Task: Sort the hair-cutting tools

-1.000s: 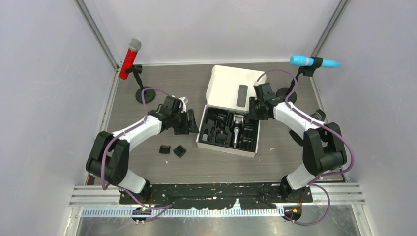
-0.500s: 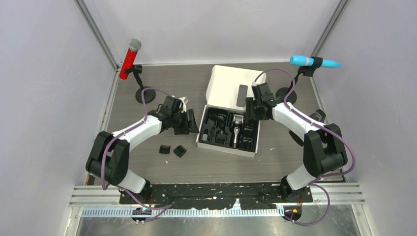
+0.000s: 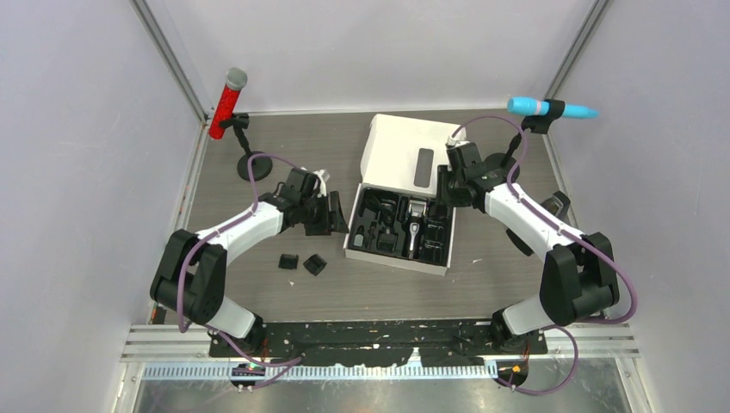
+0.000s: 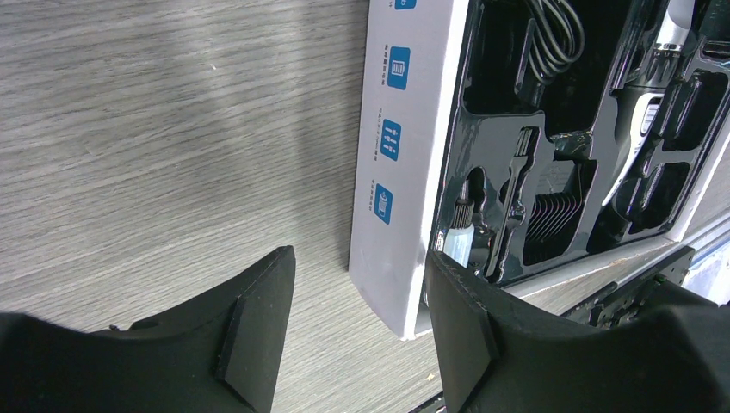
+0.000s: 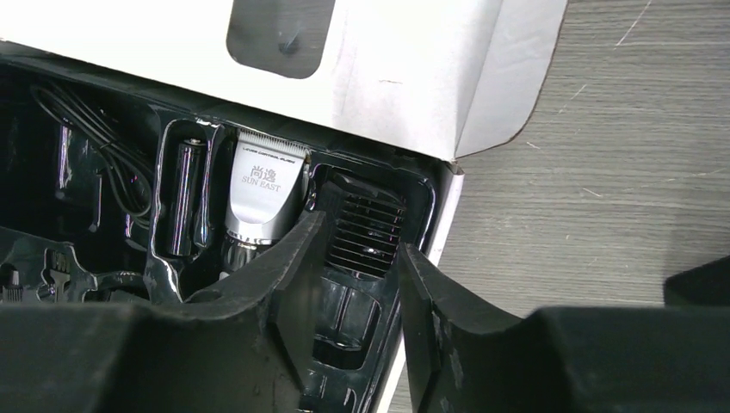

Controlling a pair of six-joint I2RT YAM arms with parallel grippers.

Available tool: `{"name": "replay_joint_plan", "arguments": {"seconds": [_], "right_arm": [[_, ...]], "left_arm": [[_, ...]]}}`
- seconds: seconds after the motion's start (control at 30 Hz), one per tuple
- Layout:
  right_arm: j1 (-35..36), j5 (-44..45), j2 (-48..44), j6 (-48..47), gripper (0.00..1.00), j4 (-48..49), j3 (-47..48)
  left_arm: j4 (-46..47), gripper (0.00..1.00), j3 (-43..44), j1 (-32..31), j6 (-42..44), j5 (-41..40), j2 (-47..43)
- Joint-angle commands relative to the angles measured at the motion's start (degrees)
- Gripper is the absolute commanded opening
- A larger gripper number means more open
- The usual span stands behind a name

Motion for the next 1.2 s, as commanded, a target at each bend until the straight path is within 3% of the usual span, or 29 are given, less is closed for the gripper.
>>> {"name": "replay_joint_plan", "arguments": {"seconds": [0.0,1.0,1.17], "right_arm": [[0.6,-2.1,0.1,0.6,0.40,0.7,0.0],[0.6,1.2,10.7,0.0,0.29,3.1,-3.4],[0.6,-0.8,9.0,-0.4,0.28,3.3,-3.2]], "left_arm": [[1.9,0.59,0.3,-0.5,-0.3,1.3,-1.3],[1.6,0.59,0.6,-0.6,-0.4,1.3,-1.8],[1.4,0.59,0.6,-0.6,-0.3,1.1,-2.5]]}}
